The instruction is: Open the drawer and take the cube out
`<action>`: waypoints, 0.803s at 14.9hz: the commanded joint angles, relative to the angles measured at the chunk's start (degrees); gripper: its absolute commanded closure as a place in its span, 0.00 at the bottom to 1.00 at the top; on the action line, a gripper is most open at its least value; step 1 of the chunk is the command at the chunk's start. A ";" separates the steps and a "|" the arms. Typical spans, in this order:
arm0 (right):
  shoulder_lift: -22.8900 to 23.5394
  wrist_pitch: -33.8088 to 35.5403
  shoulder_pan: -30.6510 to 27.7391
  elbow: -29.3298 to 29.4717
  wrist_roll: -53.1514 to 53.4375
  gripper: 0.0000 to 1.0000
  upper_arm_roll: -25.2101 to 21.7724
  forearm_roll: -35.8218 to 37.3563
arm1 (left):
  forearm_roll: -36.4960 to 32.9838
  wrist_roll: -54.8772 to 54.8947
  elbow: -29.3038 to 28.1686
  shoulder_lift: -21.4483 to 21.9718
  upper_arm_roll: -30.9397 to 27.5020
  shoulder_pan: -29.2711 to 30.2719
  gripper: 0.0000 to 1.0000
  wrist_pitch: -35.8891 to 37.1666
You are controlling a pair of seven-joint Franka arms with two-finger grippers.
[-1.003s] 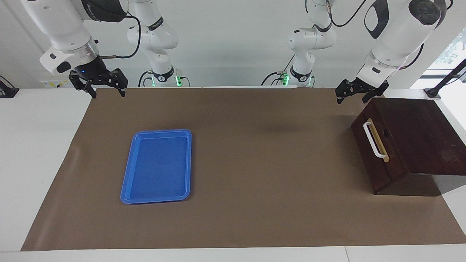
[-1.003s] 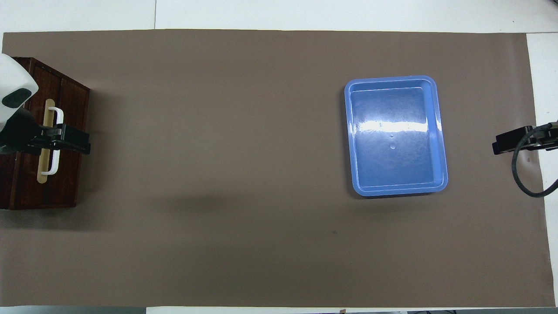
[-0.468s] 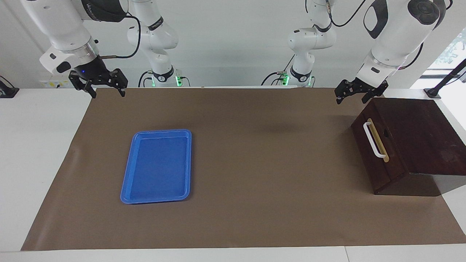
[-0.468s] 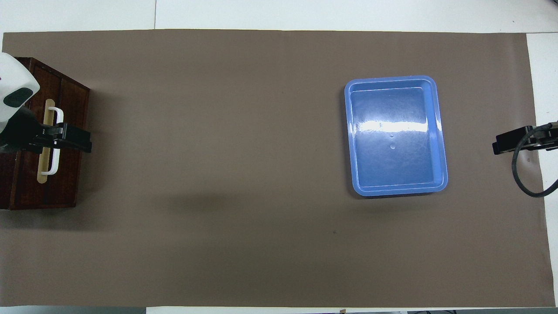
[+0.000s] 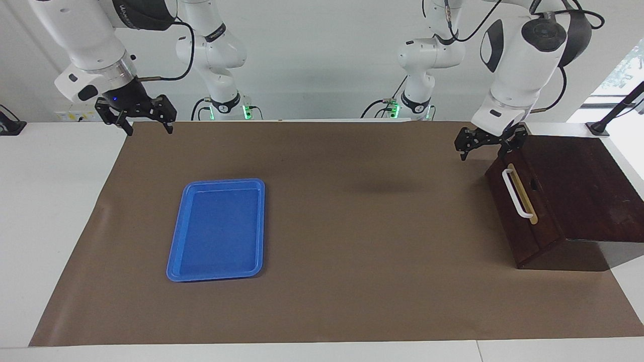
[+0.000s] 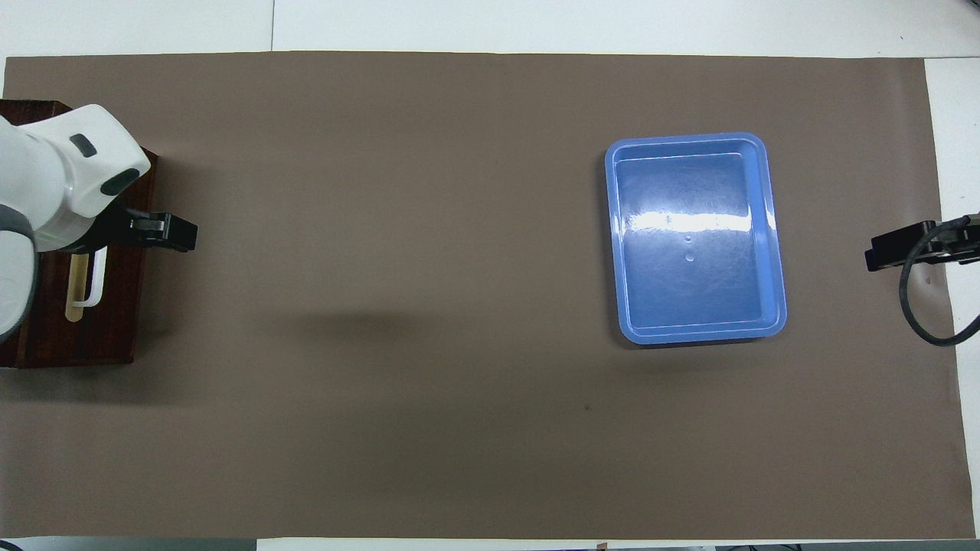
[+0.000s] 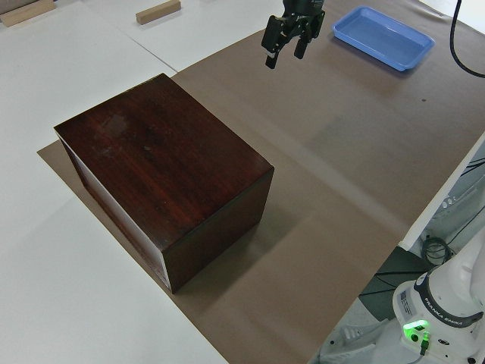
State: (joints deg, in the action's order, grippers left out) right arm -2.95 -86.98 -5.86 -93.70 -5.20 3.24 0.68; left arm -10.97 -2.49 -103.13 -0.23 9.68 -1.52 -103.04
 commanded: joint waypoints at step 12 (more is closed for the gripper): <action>-0.74 -0.74 -0.99 -0.70 -1.31 0.00 0.19 0.99 | -16.02 3.02 -14.19 -5.22 -1.06 5.82 0.00 -21.67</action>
State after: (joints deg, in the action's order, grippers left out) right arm -2.95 -86.98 -5.91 -93.70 -5.20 3.05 0.68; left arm -25.84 0.71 -113.67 -7.53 8.38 4.10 -122.48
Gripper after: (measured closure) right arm 0.000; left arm 0.000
